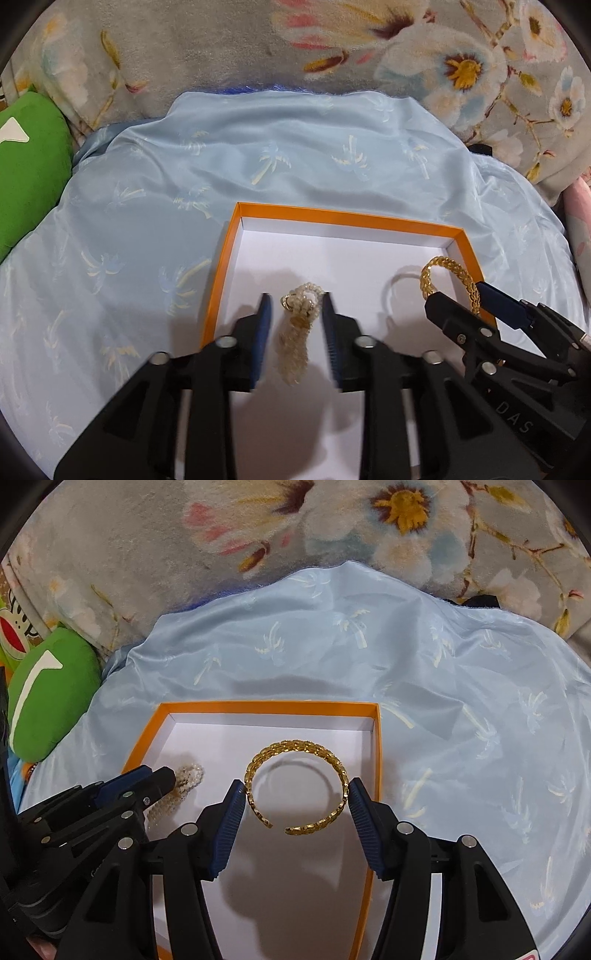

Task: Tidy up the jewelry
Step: 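Lift and carry the pearl bracelet and gold bangle into the orange box, then open both tools to release the bracelet and bangle inside the box, then move both tools back over the remaining jewelry, right tool above the gold watch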

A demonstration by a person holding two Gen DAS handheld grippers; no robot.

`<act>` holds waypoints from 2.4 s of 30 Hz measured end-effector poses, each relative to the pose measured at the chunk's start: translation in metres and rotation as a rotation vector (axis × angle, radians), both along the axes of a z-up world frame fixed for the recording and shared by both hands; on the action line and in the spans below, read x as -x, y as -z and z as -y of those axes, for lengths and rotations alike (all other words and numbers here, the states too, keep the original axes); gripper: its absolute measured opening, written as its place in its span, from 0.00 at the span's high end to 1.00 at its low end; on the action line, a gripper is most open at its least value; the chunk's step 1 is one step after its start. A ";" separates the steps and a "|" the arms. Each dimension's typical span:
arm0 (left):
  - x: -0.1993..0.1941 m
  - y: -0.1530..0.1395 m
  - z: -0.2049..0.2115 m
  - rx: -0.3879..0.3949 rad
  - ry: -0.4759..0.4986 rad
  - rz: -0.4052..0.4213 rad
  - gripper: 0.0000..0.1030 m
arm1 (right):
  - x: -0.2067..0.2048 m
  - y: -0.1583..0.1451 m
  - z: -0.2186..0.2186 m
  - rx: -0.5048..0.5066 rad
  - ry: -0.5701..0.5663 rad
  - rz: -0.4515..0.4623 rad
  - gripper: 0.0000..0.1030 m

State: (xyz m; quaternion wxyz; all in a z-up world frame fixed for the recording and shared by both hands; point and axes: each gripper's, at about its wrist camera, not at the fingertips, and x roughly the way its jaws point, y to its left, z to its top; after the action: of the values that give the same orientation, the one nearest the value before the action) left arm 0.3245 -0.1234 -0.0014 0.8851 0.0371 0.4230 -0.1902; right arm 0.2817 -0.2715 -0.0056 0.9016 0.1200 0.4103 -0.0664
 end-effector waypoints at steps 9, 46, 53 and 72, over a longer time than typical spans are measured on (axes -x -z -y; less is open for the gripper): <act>0.003 -0.008 -0.009 0.002 -0.019 0.030 0.58 | 0.009 -0.007 0.004 0.009 0.016 0.031 0.44; 0.153 -0.016 -0.104 0.055 -0.096 0.017 0.36 | 0.209 -0.008 -0.033 -0.017 0.003 0.003 0.44; 0.200 0.004 -0.134 0.047 -0.106 -0.052 0.36 | 0.234 0.003 -0.071 -0.011 -0.107 -0.021 0.57; 0.232 0.021 -0.168 0.078 -0.133 -0.111 0.36 | 0.215 0.029 -0.110 0.028 -0.151 -0.069 0.70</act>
State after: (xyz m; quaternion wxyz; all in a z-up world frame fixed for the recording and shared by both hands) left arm 0.0927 0.0445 -0.0223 0.8717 -0.0362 0.4653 -0.1493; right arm 0.0671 -0.1615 -0.0344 0.8909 0.0735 0.4481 -0.0080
